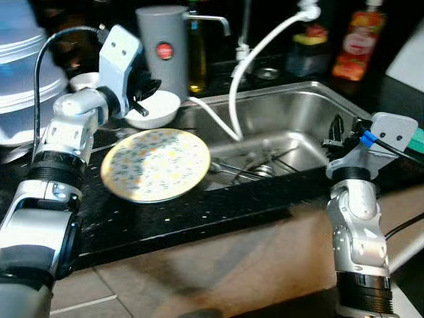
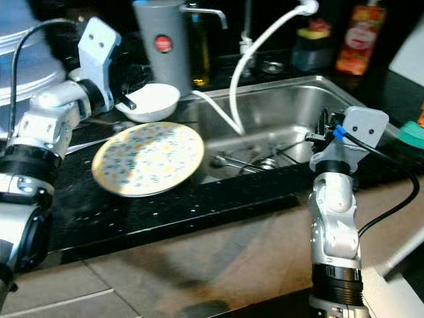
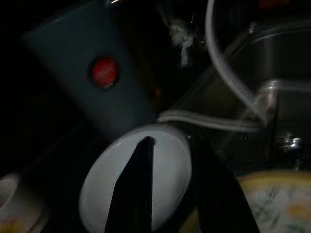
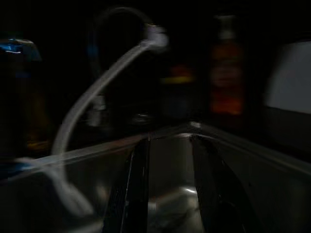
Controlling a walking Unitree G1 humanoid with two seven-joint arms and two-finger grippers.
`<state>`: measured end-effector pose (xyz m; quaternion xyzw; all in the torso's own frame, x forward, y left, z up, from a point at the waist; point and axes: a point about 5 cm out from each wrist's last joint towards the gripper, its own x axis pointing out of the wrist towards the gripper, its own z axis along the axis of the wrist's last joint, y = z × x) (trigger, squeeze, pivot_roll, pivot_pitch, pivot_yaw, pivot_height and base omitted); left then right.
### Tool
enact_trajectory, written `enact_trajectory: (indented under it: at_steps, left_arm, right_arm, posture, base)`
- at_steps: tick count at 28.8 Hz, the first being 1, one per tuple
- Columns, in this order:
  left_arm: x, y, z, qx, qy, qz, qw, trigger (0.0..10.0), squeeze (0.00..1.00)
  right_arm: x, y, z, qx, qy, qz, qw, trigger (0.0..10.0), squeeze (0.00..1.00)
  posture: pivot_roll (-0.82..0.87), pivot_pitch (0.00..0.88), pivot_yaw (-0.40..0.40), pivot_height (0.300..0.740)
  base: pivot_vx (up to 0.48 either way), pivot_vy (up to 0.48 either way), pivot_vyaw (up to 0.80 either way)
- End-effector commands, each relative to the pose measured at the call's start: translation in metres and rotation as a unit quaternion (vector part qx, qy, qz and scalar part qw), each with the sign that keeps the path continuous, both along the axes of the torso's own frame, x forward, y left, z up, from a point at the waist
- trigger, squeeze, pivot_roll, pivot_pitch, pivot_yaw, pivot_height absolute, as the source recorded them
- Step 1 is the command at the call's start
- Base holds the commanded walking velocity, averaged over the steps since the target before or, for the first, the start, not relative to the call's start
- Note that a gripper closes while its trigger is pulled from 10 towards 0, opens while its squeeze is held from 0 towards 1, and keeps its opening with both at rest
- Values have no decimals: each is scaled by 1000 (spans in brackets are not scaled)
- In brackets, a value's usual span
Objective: Kitchen organization
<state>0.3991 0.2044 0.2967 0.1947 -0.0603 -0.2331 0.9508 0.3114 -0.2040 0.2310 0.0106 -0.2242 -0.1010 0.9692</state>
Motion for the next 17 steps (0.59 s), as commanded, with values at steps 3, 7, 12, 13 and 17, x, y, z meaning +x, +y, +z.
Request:
enact_trajectory:
  at_steps: [3, 7, 12, 13, 17]
  left_arm:
    - [-11, 70, -13, 79, 52, 105, 990, 10000, 0]
    - [-36, 112, -46, 181, 168, 83, 965, 10000, 0]
    - [-47, 121, -69, 254, 243, 58, 934, 10000, 0]
    - [-48, 117, -74, 259, 261, 23, 930, 10000, 0]
    - [-47, 114, -80, 274, 271, 16, 923, 10000, 0]
  right_arm:
    - [1, -2, -4, 5, 11, -1, 1000, 10000, 0]
    - [2, -3, -4, 3, 14, 1, 1000, 10000, 0]
    - [1, -5, -4, 2, 14, -3, 1000, 10000, 0]
    - [1, -5, -4, 2, 15, -3, 1000, 10000, 0]
    - [1, -4, -5, 0, 18, -1, 1000, 10000, 0]
  posture:
    - [25, 0, 46, 740]
    - [29, 0, 42, 740]
    - [24, 0, 43, 740]
    - [25, 0, 39, 740]
    - [25, 0, 39, 740]
  base:
    - [0, 0, 0]
    - [0, 0, 0]
    - [0, 0, 0]
    - [0, 0, 0]
    - [0, 0, 0]
